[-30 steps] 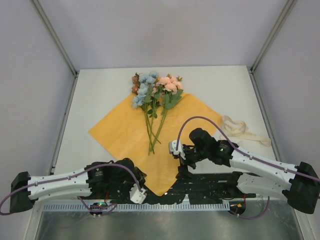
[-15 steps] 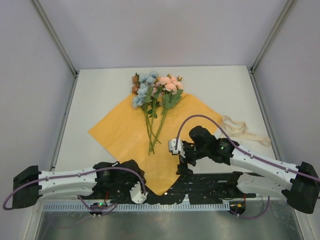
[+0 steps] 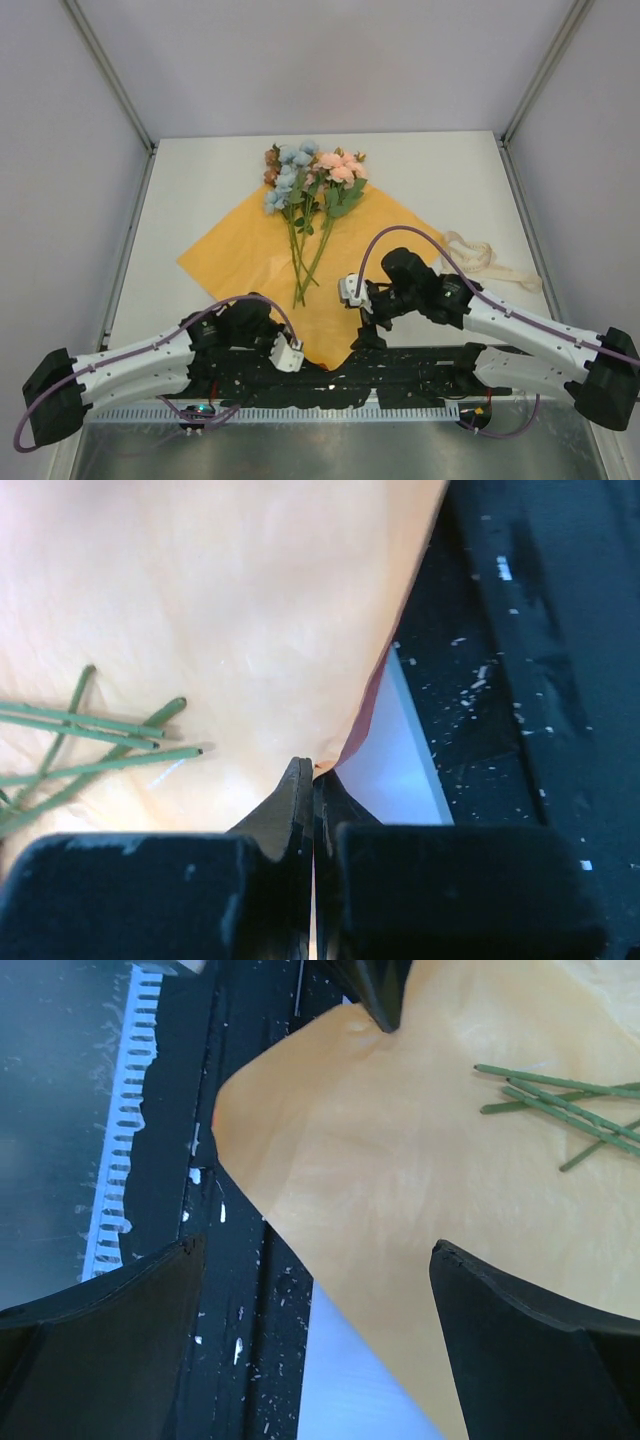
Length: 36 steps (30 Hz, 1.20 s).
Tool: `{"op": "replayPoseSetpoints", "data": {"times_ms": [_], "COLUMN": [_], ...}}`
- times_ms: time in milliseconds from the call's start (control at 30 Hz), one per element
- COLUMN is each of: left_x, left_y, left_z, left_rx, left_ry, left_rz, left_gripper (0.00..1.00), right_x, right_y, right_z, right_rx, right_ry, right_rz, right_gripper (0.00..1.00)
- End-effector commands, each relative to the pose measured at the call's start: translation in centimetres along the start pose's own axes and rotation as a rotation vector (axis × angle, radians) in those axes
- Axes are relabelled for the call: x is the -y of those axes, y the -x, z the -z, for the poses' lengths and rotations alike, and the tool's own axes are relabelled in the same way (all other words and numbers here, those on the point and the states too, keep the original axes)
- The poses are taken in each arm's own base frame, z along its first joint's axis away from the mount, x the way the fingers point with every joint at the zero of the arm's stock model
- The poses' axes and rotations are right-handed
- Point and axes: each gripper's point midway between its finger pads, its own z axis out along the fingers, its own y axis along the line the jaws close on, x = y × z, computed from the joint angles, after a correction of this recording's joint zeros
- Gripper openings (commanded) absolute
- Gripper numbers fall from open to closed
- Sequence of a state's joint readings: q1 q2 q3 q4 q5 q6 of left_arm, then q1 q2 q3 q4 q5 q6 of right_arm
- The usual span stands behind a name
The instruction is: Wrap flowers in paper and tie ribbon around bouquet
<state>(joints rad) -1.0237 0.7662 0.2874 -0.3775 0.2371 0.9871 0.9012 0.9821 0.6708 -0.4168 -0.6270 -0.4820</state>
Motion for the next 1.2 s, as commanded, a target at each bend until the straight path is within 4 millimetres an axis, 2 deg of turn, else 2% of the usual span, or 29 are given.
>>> {"op": "replayPoseSetpoints", "data": {"times_ms": [0, 133, 233, 400, 433, 500, 633, 667, 700, 733, 767, 800, 833, 867, 900, 933, 967, 1000, 1033, 1067, 1133, 1167], "left_x": [-3.6, -6.1, -7.0, -7.1, -7.3, -7.2, -6.9, -6.8, -6.8, -6.9, -7.0, -7.0, -7.0, -6.9, -6.8, -6.7, -6.6, -6.6, -6.9, -6.9, -6.9, -7.0], "left_y": [1.2, 0.8, 1.3, 3.0, 3.1, 3.1, 2.6, 2.5, 2.5, 2.4, 2.3, 2.1, 2.0, 2.0, 2.0, 2.0, 2.2, 2.1, 2.2, 2.2, 2.1, 2.0], "left_z": [0.6, 1.6, 2.5, 3.5, 3.6, 3.7, 3.5, 3.5, 3.5, 3.5, 3.5, 3.5, 3.5, 3.5, 3.6, 3.7, 3.9, 4.2, 4.7, 5.1, 5.9, 6.4], "left_rx": [0.056, 0.099, 0.15, 0.242, 0.253, 0.256, 0.236, 0.232, 0.233, 0.23, 0.228, 0.22, 0.216, 0.211, 0.21, 0.207, 0.202, 0.192, 0.185, 0.183, 0.175, 0.174], "left_ry": [0.056, 0.084, 0.098, 0.132, 0.147, 0.162, 0.166, 0.167, 0.166, 0.175, 0.184, 0.189, 0.188, 0.185, 0.179, 0.173, 0.165, 0.166, 0.179, 0.181, 0.198, 0.216], "left_rz": [0.176, 0.319, 0.354, 0.346, 0.344, 0.339, 0.342, 0.346, 0.345, 0.347, 0.354, 0.363, 0.368, 0.374, 0.38, 0.39, 0.404, 0.435, 0.475, 0.534, 0.644, 0.69], "left_gripper": [0.0, 0.0, 0.0, 0.0, 0.0, 0.0, 0.0, 0.0, 0.0, 0.0, 0.0, 0.0, 0.0, 0.0, 0.0, 0.0, 0.12, 0.21, 0.25, 0.34, 0.59, 0.66], "right_x": [-0.4, -0.8, -0.2, 1.3, 1.9, 2.8, 3.4, 3.4, 3.4, 3.5, 3.8, 4.3, 4.7, 5.6, 6.4, 7.2, 7.9, 8.2, 8.7, 9.0, 9.4, 9.9], "right_y": [3.0, 3.1, 3.1, 3.9, 4.6, 4.7, 3.1, 3.1, 3.1, 3.1, 3.3, 3.0, 3.1, 2.8, 3.4, 2.8, 4.0, 3.2, 4.6, 4.0, 4.3, 4.5], "right_z": [-0.3, -0.6, -0.9, -1.5, -1.6, -2.0, -2.6, -2.6, -2.6, -2.6, -2.6, -2.7, -2.6, -2.6, -2.4, -2.5, -2.3, -2.7, -2.6, -3.0, -3.6, -4.1], "right_rx": [0.077, 0.084, 0.08, 0.11, 0.136, 0.153, 0.104, 0.105, 0.107, 0.107, 0.115, 0.102, 0.1, 0.091, 0.096, 0.075, 0.083, 0.043, 0.053, 0.023, 0.003, -0.006], "right_ry": [0.078, 0.116, 0.1, 0.058, 0.037, -0.006, -0.02, -0.017, -0.014, -0.017, -0.027, -0.047, -0.06, -0.078, -0.104, -0.114, -0.123, -0.108, -0.103, -0.089, -0.055, -0.038], "right_rz": [0.03, 0.025, 0.003, -0.084, -0.072, -0.086, -0.097, -0.096, -0.097, -0.093, -0.09, -0.092, -0.091, -0.105, -0.103, -0.127, -0.107, -0.116, -0.078, -0.094, -0.074, -0.053], "right_gripper": [0.99, 0.99, 0.99, 1.0, 0.96, 0.93, 0.88, 0.76, 0.68, 0.54, 0.47, 0.33, 0.27, 0.1, 0.06, 0.06, 0.05, 0.06, 0.05, 0.05, 0.05, 0.05]}}
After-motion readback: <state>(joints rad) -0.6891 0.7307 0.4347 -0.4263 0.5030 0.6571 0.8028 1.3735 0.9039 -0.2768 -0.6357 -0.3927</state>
